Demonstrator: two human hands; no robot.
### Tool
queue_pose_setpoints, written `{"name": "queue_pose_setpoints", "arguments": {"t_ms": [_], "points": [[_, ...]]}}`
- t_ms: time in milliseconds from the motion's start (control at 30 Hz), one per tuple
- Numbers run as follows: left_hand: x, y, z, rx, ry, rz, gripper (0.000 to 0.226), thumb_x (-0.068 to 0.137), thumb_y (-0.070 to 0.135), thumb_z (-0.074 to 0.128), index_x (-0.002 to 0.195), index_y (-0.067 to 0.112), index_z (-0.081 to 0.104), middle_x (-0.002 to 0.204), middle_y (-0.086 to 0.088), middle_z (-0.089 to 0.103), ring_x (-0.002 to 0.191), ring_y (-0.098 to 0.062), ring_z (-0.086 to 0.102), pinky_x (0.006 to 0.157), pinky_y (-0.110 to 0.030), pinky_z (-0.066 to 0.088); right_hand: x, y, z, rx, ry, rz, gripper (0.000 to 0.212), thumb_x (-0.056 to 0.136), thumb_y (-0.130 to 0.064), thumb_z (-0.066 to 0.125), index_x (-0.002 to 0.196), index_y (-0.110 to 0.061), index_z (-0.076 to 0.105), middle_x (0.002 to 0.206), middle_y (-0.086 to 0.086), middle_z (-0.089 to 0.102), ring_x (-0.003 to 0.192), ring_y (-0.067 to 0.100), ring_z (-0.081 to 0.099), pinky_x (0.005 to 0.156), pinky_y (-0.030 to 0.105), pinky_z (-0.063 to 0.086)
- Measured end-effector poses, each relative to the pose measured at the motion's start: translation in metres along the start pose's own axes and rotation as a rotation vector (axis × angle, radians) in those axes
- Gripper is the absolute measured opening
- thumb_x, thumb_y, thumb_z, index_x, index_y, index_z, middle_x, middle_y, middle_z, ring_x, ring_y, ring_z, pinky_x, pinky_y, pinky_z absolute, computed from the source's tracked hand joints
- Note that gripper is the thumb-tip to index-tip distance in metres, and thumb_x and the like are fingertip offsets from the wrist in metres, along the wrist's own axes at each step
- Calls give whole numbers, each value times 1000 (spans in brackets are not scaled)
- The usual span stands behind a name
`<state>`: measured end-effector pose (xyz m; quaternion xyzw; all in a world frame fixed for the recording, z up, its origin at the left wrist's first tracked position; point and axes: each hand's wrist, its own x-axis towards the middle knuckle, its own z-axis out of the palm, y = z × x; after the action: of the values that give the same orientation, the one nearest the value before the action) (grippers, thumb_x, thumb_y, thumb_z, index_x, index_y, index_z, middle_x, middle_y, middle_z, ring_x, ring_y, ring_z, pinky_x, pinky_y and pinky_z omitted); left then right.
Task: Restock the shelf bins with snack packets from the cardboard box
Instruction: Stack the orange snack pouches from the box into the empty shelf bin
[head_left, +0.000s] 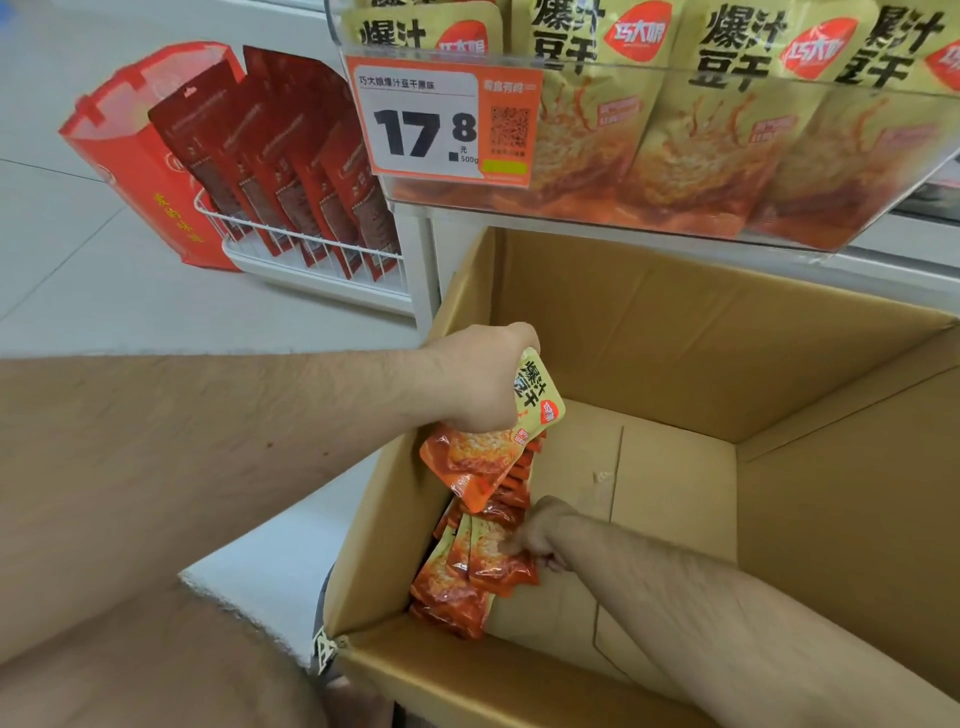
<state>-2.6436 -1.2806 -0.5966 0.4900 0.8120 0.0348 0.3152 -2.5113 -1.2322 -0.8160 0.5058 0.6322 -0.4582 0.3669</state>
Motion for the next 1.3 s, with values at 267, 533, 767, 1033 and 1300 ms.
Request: {"name": "queue_pose_setpoints", "arguments": {"t_ms": [267,533,767,1033,1300], "points": [[1,0,-3,-107,0,-38,50,85,14,74,127,20,47,116,-2,62,103,-23,61,83,-37,57,-28,40,-57,-129,23,76,34,95,-17,64,68,-12,43,59,4,35,49,13,28,44,23,24],[-7,3,-12,-577,10,-115,43,84,3,73,118,17,51,109,-9,65,103,-27,64,85,-37,54,-147,51,-132,666,-86,-474,8,96,-10,57,100,-12,63,73,1,61,44,4,34,42,16,21],[-32,26,-26,-833,-93,35,39,73,-16,56,107,3,58,111,-19,70,104,-32,65,88,-44,51,-227,9,-117,523,189,-645,13,94,-17,64,107,-14,67,87,1,75,48,2,51,50,19,33],[-44,34,-44,-976,8,130,39,86,-6,69,117,17,60,107,-4,75,105,-25,69,96,-50,53,-261,-7,-118,595,353,-699,38,85,-9,75,117,-10,56,94,4,76,55,6,65,45,20,41],[-60,39,-71,-1032,77,197,45,87,-11,65,119,19,56,109,-6,73,108,-25,67,97,-52,52,-296,-27,-140,504,398,-770,32,80,-5,77,109,-13,66,92,-2,77,85,12,74,72,24,56]]}}
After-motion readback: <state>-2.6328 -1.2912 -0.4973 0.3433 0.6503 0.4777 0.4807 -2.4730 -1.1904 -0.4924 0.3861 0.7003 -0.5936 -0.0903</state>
